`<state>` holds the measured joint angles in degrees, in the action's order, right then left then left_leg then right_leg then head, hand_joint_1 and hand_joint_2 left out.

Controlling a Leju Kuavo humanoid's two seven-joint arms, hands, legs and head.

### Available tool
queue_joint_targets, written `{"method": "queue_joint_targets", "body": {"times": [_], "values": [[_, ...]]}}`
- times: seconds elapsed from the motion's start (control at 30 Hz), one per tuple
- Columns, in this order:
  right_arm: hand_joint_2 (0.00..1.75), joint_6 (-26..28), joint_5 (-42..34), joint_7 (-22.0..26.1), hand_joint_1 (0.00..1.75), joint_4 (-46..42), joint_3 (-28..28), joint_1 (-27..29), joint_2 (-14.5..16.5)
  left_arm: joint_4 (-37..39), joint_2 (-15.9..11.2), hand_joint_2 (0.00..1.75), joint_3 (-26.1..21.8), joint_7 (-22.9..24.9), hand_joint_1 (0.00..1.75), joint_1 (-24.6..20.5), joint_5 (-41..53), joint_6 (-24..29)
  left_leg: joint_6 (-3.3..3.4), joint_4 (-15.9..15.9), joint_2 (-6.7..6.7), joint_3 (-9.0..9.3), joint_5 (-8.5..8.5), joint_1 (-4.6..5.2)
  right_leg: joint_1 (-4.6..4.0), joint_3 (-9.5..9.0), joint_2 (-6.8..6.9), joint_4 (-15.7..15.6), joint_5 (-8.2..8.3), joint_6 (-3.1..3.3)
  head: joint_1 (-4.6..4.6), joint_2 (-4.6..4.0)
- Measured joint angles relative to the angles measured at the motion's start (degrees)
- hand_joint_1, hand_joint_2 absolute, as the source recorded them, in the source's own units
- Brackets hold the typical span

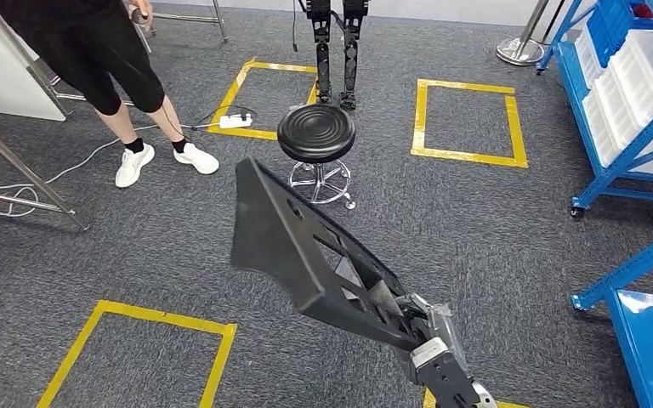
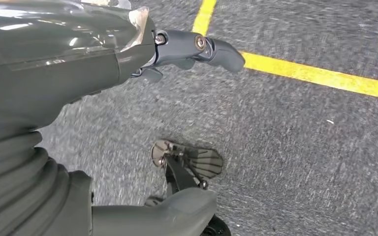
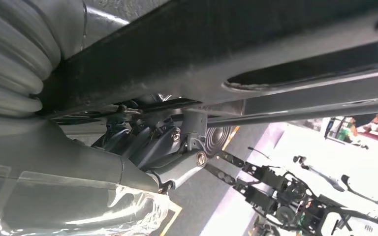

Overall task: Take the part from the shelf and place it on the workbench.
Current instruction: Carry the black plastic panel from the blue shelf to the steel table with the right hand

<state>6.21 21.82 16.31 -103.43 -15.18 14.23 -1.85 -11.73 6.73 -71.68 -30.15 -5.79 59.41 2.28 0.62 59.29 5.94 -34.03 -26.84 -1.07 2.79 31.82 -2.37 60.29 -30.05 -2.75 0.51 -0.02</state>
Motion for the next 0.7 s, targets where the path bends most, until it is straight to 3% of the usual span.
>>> {"method": "queue_joint_targets", "body": {"times": [0.03, 0.1, 0.17, 0.23, 0.27, 0.33, 0.37, 0.43, 0.5, 0.57, 0.63, 0.7], "values": [[1.75, -0.12, 0.09, 0.15, 1.75, -0.12, 0.02, 0.09, 0.05, 0.01, 0.0, 1.75, 0.01, 0.01, 0.0, 0.11, 0.0, 0.0, -0.19, -0.07, 0.16, -0.07, 0.05, -0.19, 0.0, -0.09, 0.42, 0.01, 0.06, 0.56, 0.07, 0.0], [1.75, -0.2, -0.07, 0.6, 1.75, -0.4, -0.09, 0.06, 0.16, 0.02, -0.01, 1.75, 0.03, 0.03, 0.0, 0.27, -0.06, -0.01, -0.55, 1.24, -1.46, -0.74, -0.62, -0.38, -0.01, -0.27, 1.18, -0.09, 0.2, 1.25, 0.19, 0.0], [1.75, 0.16, -1.13, 1.39, 1.75, -0.66, -0.49, 0.09, -0.06, 0.02, -0.07, 1.75, 0.03, 0.03, 0.0, 0.14, -0.27, 0.0, -0.85, 6.51, -4.26, -3.34, -3.29, -0.32, -0.18, -0.45, 2.19, -0.18, 0.13, 1.76, 0.41, 0.0], [1.75, 1.06, -2.89, 2.22, 1.75, -0.67, -1.25, 0.16, -0.84, 0.02, -0.12, 1.75, 0.02, 0.03, 0.0, 0.03, -0.48, 0.01, -1.0, 13.42, -5.41, -7.16, -5.96, -0.28, -0.54, -0.53, 3.45, -0.18, -0.14, 2.23, 0.5, 0.0], [1.75, 1.57, -3.7, 2.48, 1.75, -0.6, -1.68, 0.18, -1.32, 0.02, -0.14, 1.75, 0.02, 0.03, 0.0, 0.08, -0.53, 0.04, -0.96, 15.16, -5.59, -8.33, -6.08, -0.29, -0.68, -0.62, 4.07, -0.17, -0.29, 2.43, 0.5, 0.0], [1.75, 2.41, -4.88, 2.84, 1.75, -0.44, -2.48, 0.15, -2.12, 0.03, -0.25, 1.75, 0.01, -0.02, 0.0, 0.23, -0.6, 0.12, -0.62, 12.89, -5.95, -7.75, -3.51, -0.26, -0.9, -0.99, 5.15, -0.18, -0.65, 2.74, 0.5, 0.0], [1.75, 2.69, -5.28, 2.98, 1.75, -0.39, -2.84, 0.1, -2.4, 0.03, -0.36, 1.75, 0.01, -0.09, 0.0, 0.27, -0.61, 0.15, -0.25, 9.19, -6.64, -6.08, -1.4, -0.15, -1.0, -1.26, 5.63, -0.19, -0.87, 2.77, 0.5, 0.0], [1.75, 3.0, -5.94, 3.19, 1.75, -0.34, -3.42, -0.1, -2.78, 0.02, -0.57, 1.75, 0.01, -0.42, 0.0, 0.17, -0.6, 0.18, 0.41, 3.15, -8.45, -3.19, 0.83, 0.49, -1.33, -1.67, 6.44, -0.31, -1.25, 2.52, 0.47, 0.0], [1.75, 3.07, -6.62, 3.31, 1.75, -0.18, -3.73, -0.42, -3.07, 0.02, -0.68, 1.75, 0.01, -0.87, 0.0, 0.1, -0.56, 0.18, 0.86, 1.26, -8.99, -2.38, 0.83, 1.21, -1.52, -1.96, 7.27, -0.62, -1.48, 2.09, 0.46, 0.01], [1.75, 2.95, -7.32, 3.47, 1.75, 0.04, -3.8, -0.81, -3.32, 0.02, -0.74, 1.75, 0.01, -1.19, 0.0, 0.22, -0.52, 0.21, 1.37, 0.33, -7.85, -1.85, 1.08, 1.27, -1.62, -2.5, 7.85, -1.05, -1.65, 1.57, 0.47, 0.01], [1.75, 2.5, -8.01, 3.87, 1.75, 0.35, -3.8, -1.42, -3.61, 0.02, -0.73, 1.75, 0.01, -1.39, 0.0, 0.25, -0.52, 0.29, 1.97, -1.11, -6.7, -0.7, 1.62, 1.03, -1.74, -1.96, 6.16, 0.79, -2.66, 1.44, 0.32, 0.0], [1.75, 1.97, -8.56, 4.27, 1.75, 0.93, -3.81, -1.98, -3.86, 0.02, -0.69, 1.75, 0.01, -1.5, 0.0, 0.09, -0.52, 0.36, 2.39, -1.7, -5.55, -0.11, 1.86, 0.96, -1.69, 1.34, 3.69, 6.91, -4.93, 1.92, 0.12, 0.01]]}}
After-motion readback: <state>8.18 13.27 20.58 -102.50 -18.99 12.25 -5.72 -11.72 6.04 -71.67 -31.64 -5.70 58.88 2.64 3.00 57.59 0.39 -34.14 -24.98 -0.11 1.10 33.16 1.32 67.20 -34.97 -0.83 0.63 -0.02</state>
